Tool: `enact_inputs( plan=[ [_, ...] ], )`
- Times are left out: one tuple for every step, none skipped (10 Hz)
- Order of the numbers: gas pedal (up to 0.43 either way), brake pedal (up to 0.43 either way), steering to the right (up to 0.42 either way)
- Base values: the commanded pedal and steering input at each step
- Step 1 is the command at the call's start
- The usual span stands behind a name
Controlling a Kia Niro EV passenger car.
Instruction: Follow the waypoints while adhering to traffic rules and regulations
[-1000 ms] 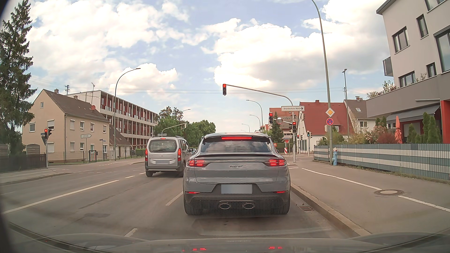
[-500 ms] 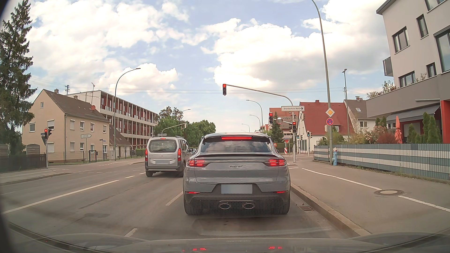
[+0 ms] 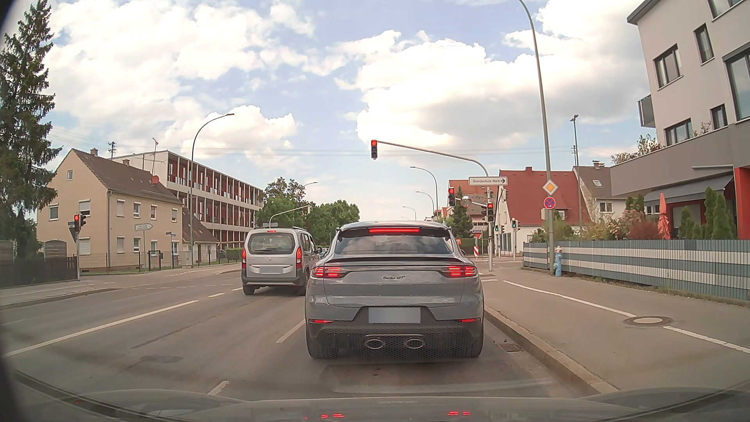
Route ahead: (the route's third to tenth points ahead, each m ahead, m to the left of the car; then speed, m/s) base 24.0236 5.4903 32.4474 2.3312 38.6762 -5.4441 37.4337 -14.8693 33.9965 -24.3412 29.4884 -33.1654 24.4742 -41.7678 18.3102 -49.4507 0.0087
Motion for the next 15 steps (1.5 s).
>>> enact_inputs(
  plan=[
    [0.000, 0.463, 0.000],
    [0.000, 0.463, -0.001],
    [0.000, 0.457, 0.000],
    [0.000, 0.457, -0.001],
    [0.000, 0.457, -0.001],
    [0.000, 0.457, 0.000],
    [0.000, 0.457, -0.001],
    [0.000, 0.457, -0.001],
    [0.000, 0.439, 0.000],
    [0.000, 0.439, 0.000],
    [0.000, 0.427, 0.000],
    [0.000, 0.421, -0.001],
    [0.000, 0.415, -0.001],
    [0.000, 0.396, -0.001],
    [0.000, 0.390, -0.001]
  ],
)
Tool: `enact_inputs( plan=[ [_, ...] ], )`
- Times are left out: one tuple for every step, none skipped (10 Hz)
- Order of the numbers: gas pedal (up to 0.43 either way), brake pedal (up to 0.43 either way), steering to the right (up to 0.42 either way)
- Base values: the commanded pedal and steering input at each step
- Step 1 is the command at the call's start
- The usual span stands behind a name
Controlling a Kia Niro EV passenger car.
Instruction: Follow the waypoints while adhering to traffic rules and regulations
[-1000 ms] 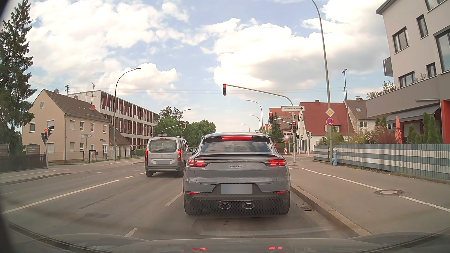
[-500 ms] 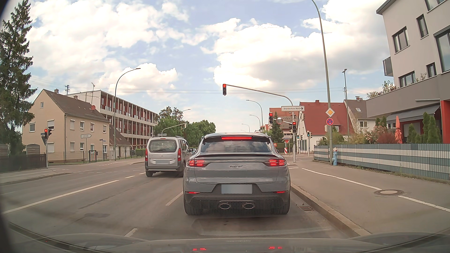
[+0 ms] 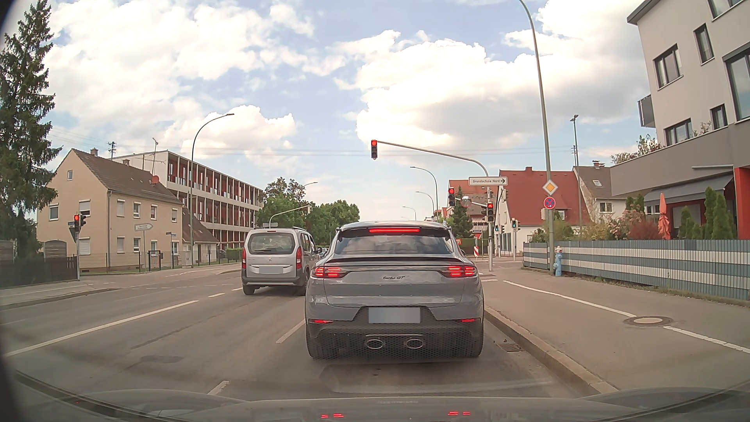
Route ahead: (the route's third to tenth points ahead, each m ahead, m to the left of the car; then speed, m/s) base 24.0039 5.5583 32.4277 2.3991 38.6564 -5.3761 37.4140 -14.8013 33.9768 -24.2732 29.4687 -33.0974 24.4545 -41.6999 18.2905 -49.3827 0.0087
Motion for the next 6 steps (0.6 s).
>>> enact_inputs(
  plan=[
    [0.000, 0.396, 0.000],
    [0.000, 0.421, 0.000],
    [0.000, 0.421, 0.000],
    [0.000, 0.421, -0.001],
    [0.000, 0.415, 0.000],
    [0.000, 0.396, 0.000]
  ],
)
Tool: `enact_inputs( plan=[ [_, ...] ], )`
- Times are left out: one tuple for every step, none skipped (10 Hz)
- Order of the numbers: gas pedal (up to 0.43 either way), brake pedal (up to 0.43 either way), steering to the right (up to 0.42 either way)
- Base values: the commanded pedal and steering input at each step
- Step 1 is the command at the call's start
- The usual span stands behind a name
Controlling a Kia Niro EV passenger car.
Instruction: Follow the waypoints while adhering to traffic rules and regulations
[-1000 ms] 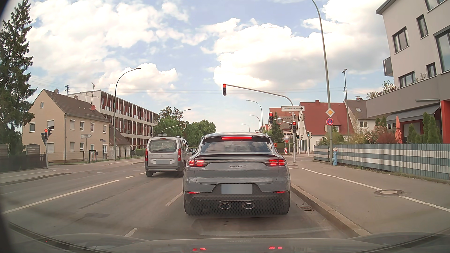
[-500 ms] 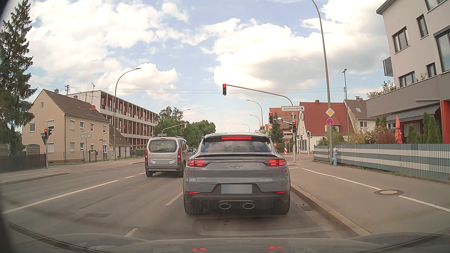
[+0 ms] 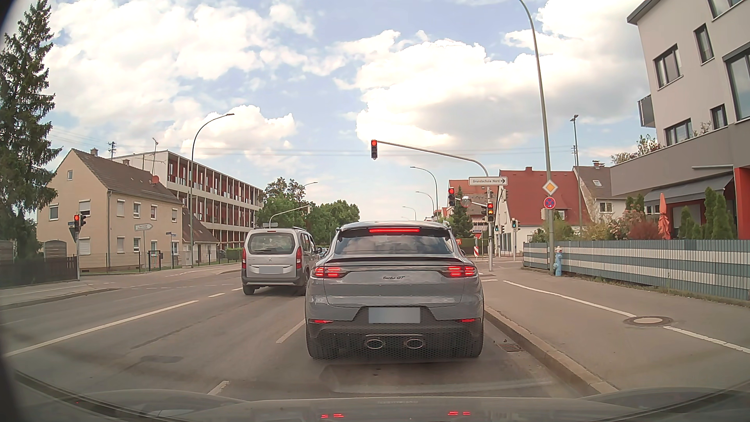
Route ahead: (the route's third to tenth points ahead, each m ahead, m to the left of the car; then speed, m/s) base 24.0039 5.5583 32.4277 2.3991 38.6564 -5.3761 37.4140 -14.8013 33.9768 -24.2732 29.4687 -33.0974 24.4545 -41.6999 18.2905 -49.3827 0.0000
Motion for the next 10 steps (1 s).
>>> enact_inputs(
  plan=[
    [0.000, 0.396, 0.000],
    [0.000, 0.415, -0.001],
    [0.000, 0.463, 0.000],
    [0.000, 0.549, 0.000],
    [0.000, 0.598, 0.000],
    [0.000, 0.610, -0.001],
    [0.000, 0.598, 0.000],
    [0.000, 0.585, -0.001],
    [0.000, 0.579, -0.001],
    [0.000, 0.573, 0.000]
  ],
)
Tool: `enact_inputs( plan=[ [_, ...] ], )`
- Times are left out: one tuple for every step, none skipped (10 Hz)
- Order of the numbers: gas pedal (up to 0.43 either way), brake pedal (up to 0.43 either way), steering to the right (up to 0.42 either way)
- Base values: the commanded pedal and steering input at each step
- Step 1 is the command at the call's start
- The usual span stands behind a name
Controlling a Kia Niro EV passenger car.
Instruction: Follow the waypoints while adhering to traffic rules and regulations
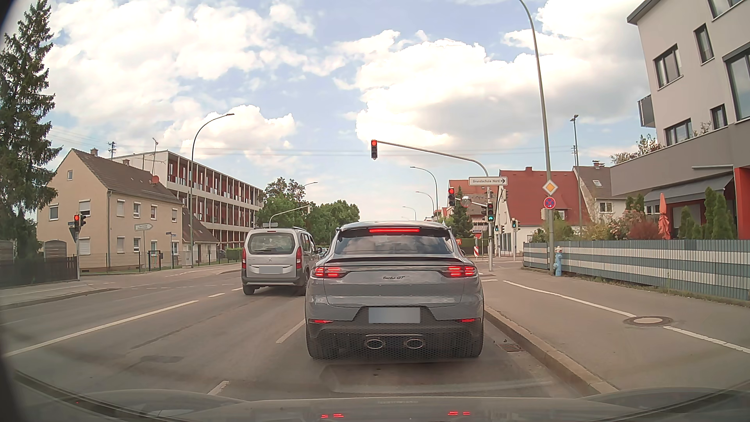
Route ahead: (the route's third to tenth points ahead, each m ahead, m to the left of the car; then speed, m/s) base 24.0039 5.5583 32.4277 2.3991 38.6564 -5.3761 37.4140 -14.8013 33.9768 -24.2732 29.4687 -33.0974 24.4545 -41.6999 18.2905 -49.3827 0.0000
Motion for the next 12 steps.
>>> enact_inputs(
  plan=[
    [0.000, 0.555, 0.000],
    [0.000, 0.543, 0.000],
    [0.000, 0.530, 0.000],
    [0.000, 0.524, 0.000],
    [0.000, 0.518, 0.000],
    [0.000, 0.512, 0.000],
    [0.000, 0.500, 0.000],
    [0.000, 0.494, 0.000],
    [0.000, 0.488, -0.001],
    [0.000, 0.470, 0.000],
    [0.000, 0.445, 0.000],
    [0.000, 0.439, 0.000]
  ],
)
